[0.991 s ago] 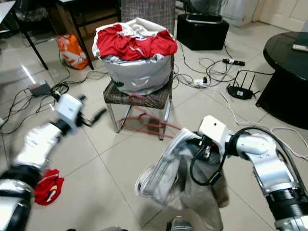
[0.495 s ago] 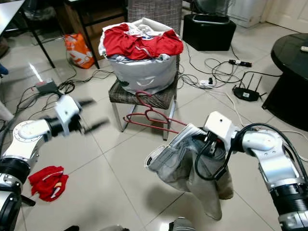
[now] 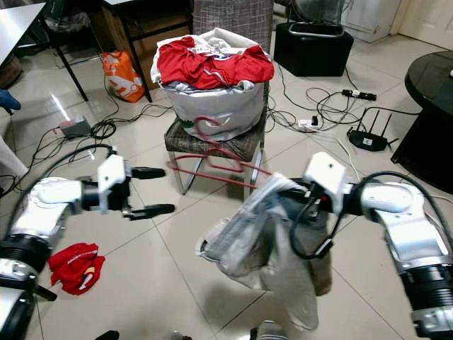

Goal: Hang hanger

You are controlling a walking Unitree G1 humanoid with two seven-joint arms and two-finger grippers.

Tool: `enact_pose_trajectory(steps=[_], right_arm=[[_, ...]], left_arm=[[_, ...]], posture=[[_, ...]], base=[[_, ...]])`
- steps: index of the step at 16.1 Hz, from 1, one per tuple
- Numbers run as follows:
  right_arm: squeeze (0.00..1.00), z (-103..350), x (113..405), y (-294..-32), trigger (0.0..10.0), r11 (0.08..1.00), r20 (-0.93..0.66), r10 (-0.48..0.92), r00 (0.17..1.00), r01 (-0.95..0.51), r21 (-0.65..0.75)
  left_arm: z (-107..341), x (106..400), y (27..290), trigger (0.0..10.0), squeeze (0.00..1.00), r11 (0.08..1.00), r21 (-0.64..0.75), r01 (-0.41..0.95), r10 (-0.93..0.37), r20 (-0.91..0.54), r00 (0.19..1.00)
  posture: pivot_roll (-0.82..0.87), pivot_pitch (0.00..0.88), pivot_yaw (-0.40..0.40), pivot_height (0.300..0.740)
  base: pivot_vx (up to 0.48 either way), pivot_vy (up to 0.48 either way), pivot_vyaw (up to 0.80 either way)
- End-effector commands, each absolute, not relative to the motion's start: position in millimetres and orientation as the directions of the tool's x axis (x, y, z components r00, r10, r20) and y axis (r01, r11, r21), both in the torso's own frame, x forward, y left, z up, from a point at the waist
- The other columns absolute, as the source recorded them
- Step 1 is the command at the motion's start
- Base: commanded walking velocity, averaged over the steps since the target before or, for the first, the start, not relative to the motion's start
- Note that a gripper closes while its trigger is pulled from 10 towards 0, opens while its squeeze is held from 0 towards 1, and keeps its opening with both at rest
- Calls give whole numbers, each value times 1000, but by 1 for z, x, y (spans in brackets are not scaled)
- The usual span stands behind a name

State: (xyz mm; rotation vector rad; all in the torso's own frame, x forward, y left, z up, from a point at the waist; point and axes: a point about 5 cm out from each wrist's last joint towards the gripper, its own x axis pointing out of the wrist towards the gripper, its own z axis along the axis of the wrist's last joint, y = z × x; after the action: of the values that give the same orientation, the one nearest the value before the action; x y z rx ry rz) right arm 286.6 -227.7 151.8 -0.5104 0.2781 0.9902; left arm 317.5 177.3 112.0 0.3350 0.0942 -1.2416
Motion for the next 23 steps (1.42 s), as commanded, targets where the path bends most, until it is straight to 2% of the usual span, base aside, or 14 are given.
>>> enact_pose_trajectory(steps=[1, 5, 10, 15, 20, 23], right_arm=[[0, 166, 288, -216, 10000, 406, -396, 767, 505, -859, -311], [0, 157, 283, -208, 10000, 378, -413, 782, 467, -882, -282], [0, 160, 285, -209, 10000, 403, -398, 778, 486, -872, -278], [0, 189, 289, -208, 10000, 445, -295, 794, 531, -839, -313], [0, 222, 289, -205, 10000, 454, -208, 816, 539, -821, -348], [0, 227, 290, -203, 10000, 474, -177, 815, 552, -810, -344]], left_arm=[[113, 317, 177, 10000, 0, 284, 200, 938, -913, -241, 328], [121, 325, 180, 10000, 0, 343, 225, 912, -896, -212, 390], [114, 322, 184, 10000, 0, 364, 211, 907, -880, -241, 409], [94, 315, 195, 10000, 0, 411, 187, 892, -834, -320, 451], [85, 314, 201, 10000, 0, 449, 173, 877, -801, -358, 481], [80, 313, 199, 10000, 0, 453, 166, 876, -795, -369, 481]], posture=[[-218, 0, 130, 740], [-212, 0, 126, 740], [-211, 0, 127, 740], [-215, 0, 133, 740], [-228, 0, 144, 740], [-232, 0, 146, 740]], base=[[0, 0, 0], [0, 0, 0], [0, 0, 0], [0, 0, 0], [0, 0, 0], [0, 0, 0]])
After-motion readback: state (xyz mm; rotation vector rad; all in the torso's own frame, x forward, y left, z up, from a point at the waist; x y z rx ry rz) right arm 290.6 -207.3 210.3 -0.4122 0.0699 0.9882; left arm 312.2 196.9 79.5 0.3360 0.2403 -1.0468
